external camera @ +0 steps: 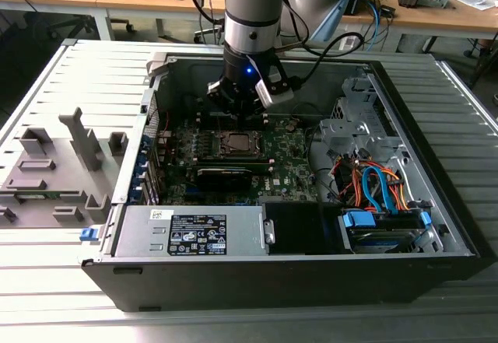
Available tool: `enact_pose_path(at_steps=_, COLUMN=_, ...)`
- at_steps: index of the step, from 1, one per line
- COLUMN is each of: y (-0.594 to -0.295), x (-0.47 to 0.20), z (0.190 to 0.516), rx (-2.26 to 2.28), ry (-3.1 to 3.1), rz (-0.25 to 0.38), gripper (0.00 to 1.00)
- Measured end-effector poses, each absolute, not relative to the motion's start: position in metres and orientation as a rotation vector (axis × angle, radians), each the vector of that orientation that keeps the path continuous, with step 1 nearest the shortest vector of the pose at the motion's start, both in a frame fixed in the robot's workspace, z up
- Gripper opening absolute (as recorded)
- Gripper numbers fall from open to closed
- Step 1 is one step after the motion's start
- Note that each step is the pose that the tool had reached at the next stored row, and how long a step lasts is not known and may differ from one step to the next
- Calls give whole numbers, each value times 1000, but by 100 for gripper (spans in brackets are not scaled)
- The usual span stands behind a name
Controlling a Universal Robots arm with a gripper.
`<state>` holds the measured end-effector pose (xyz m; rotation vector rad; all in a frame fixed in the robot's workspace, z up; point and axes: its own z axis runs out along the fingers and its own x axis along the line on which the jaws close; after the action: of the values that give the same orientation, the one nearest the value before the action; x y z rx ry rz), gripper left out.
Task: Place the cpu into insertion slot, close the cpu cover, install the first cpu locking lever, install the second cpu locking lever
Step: 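Install the first cpu locking lever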
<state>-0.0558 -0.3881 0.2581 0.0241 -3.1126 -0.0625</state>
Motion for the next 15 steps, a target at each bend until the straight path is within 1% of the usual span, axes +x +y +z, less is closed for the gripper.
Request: enact_pose_path(at_steps=15, y=-388, x=-57, z=261, rx=24, ry=-3113, rz=-63, gripper=11)
